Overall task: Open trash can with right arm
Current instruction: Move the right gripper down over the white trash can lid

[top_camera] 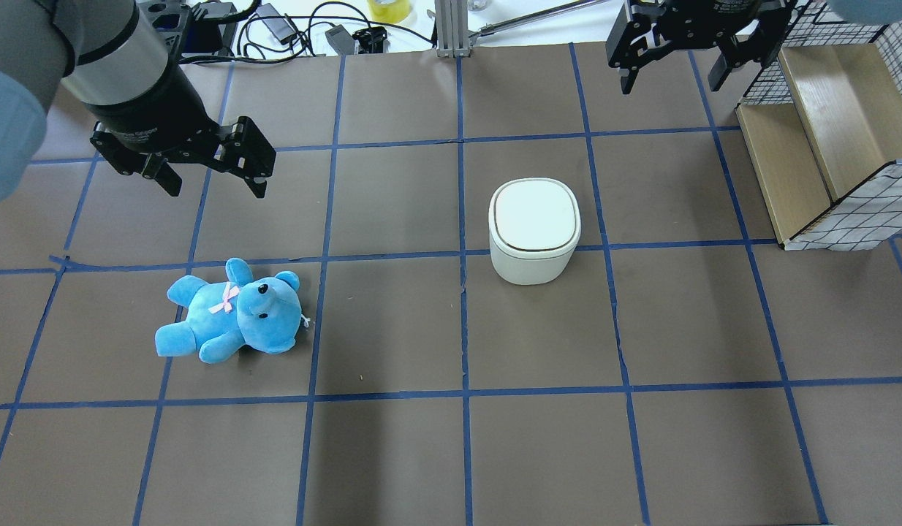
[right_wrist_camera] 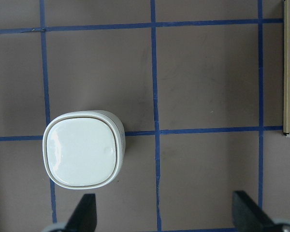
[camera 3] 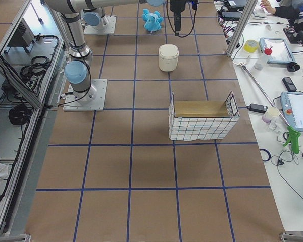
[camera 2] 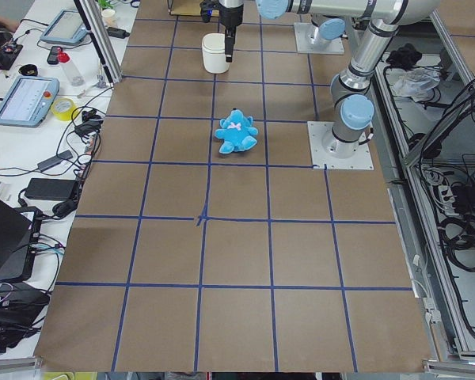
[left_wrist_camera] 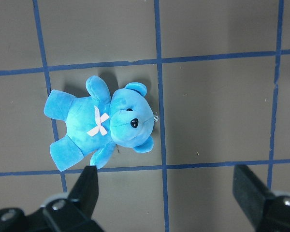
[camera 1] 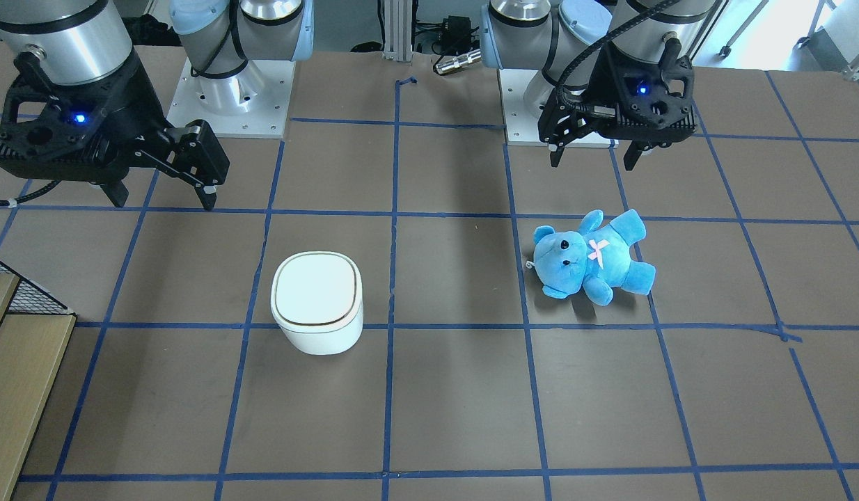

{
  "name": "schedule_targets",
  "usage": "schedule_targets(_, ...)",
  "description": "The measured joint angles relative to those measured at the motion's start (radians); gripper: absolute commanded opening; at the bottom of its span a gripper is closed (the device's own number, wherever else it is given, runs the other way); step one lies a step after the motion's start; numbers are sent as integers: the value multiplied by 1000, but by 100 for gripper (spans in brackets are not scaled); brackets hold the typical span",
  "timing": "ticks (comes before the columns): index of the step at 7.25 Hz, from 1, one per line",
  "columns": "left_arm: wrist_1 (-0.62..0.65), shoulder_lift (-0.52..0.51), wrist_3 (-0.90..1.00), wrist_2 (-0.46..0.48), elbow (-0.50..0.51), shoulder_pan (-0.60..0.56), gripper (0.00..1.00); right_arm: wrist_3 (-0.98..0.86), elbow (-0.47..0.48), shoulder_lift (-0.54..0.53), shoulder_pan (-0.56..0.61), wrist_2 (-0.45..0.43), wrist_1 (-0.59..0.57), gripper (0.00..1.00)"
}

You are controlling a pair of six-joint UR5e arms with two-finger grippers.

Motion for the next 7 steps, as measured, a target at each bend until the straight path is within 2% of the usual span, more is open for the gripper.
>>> schedule_targets(1,0,0,0,0,0,0,100,0,1,0,0,0,0,100)
schedule_targets(2,1,0,0,0,0,0,100,1,1,1,0,-1,1,89)
schedule_targets(3,0,0,0,0,0,0,100,3,1,1,0,-1,1,45)
schedule_targets(4,0,0,0,0,0,0,100,9,2,3,0,2,1,12)
schedule_targets(5,0,0,0,0,0,0,100,18,6,6,8,7,1,0)
schedule_targets(7,0,0,0,0,0,0,100,70,64,24,81,12,-62,0)
